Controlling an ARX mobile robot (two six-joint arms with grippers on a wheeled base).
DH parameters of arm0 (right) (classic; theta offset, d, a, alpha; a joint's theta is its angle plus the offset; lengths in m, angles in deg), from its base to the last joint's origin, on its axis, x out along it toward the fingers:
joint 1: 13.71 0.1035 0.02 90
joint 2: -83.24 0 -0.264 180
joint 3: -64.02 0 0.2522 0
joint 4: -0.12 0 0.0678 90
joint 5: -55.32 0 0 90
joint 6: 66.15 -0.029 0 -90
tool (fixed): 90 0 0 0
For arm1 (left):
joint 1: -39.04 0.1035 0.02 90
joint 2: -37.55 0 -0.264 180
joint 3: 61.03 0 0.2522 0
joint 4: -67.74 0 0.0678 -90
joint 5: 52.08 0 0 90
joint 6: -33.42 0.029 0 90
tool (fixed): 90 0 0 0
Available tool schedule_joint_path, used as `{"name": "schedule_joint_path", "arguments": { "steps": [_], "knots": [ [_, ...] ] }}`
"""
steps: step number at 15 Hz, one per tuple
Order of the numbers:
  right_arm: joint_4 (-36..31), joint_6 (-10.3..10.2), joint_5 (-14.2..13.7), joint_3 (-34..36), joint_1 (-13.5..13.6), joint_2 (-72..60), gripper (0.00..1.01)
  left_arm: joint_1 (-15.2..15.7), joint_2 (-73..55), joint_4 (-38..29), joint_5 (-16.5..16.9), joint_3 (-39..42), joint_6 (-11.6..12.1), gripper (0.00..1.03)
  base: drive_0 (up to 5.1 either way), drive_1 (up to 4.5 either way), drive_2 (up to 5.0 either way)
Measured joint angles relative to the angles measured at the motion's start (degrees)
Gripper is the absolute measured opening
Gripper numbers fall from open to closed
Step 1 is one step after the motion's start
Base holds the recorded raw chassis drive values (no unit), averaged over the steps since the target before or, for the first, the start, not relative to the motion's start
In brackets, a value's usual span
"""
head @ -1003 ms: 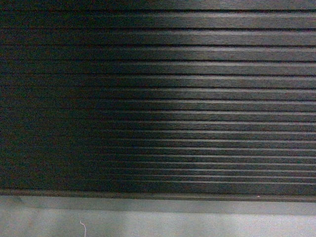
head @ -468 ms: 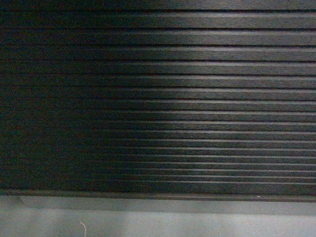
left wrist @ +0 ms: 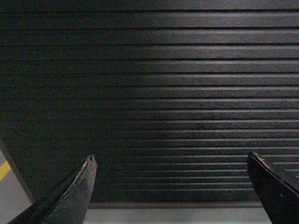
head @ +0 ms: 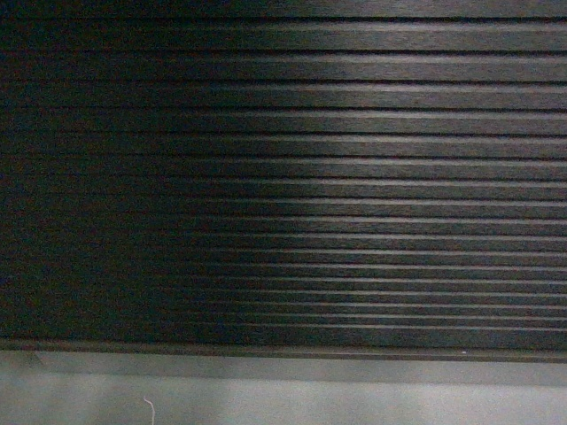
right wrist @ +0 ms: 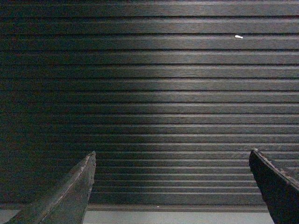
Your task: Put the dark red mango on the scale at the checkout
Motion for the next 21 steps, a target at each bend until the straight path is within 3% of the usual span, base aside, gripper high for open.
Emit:
{"name": "schedule_joint_path", "arguments": {
  "steps": [21],
  "knots": [
    [0.1, 0.0, 0.0, 0.0, 0.0, 0.0, 0.98, 0.0, 0.0, 0.0, -0.1, 0.0, 0.0, 0.98, 0.0, 0.00, 0.0]
  ]
}}
